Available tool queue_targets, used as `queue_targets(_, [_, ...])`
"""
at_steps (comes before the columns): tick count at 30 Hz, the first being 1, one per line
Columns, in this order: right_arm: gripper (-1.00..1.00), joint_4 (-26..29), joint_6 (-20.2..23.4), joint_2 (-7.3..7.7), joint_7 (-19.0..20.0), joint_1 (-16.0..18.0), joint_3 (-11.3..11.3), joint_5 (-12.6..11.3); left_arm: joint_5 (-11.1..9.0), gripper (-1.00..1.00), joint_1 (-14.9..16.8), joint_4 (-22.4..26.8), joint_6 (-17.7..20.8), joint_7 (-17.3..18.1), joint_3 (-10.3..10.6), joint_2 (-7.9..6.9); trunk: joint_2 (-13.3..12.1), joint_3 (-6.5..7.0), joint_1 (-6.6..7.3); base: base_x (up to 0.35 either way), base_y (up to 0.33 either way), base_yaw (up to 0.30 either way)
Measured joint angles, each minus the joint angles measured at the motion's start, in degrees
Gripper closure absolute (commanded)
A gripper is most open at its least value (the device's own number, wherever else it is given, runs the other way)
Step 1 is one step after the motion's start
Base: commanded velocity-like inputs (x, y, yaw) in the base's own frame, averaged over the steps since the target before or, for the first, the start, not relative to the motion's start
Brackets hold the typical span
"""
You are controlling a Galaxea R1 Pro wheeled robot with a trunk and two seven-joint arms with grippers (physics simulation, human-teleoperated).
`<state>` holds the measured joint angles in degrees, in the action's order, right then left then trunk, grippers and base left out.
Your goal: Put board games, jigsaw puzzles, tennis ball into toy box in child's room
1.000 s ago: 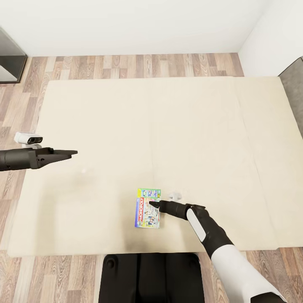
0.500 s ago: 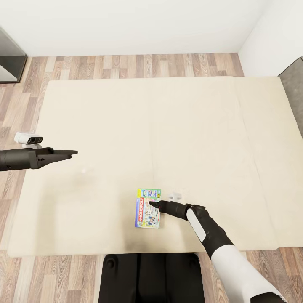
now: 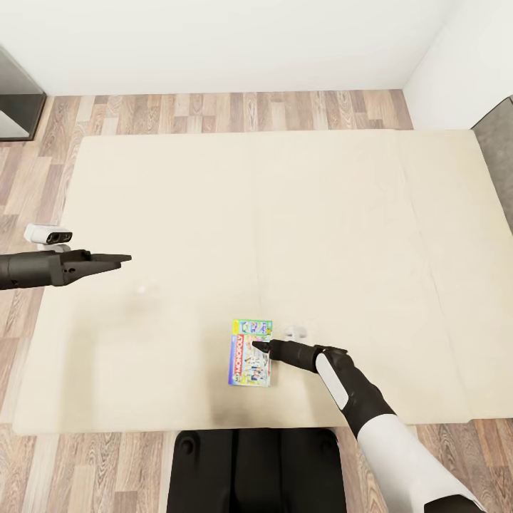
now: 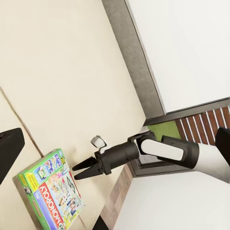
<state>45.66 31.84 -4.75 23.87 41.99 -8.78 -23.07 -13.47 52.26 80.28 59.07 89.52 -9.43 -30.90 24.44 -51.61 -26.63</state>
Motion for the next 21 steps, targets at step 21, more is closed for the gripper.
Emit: queue_targets(21, [-1.00, 0.0, 0.0, -0.08, 0.1, 0.0, 0.0, 0.0, 0.0, -1.00, 0.0, 0.0, 0.0, -0.1, 0.0, 0.00, 0.0, 0.00, 0.00, 0.000, 0.047, 0.000])
